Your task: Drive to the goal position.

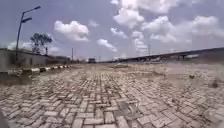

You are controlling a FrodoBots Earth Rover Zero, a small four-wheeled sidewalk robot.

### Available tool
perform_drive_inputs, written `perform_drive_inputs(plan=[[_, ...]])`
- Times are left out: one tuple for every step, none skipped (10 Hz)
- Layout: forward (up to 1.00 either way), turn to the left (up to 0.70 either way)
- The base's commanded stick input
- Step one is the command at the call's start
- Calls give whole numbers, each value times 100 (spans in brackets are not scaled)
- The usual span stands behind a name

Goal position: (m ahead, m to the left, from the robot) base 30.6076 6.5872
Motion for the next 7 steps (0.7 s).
perform_drive_inputs(plan=[[70, 0], [70, 0], [70, 0], [70, 0], [70, 0], [70, 0], [70, 0]])
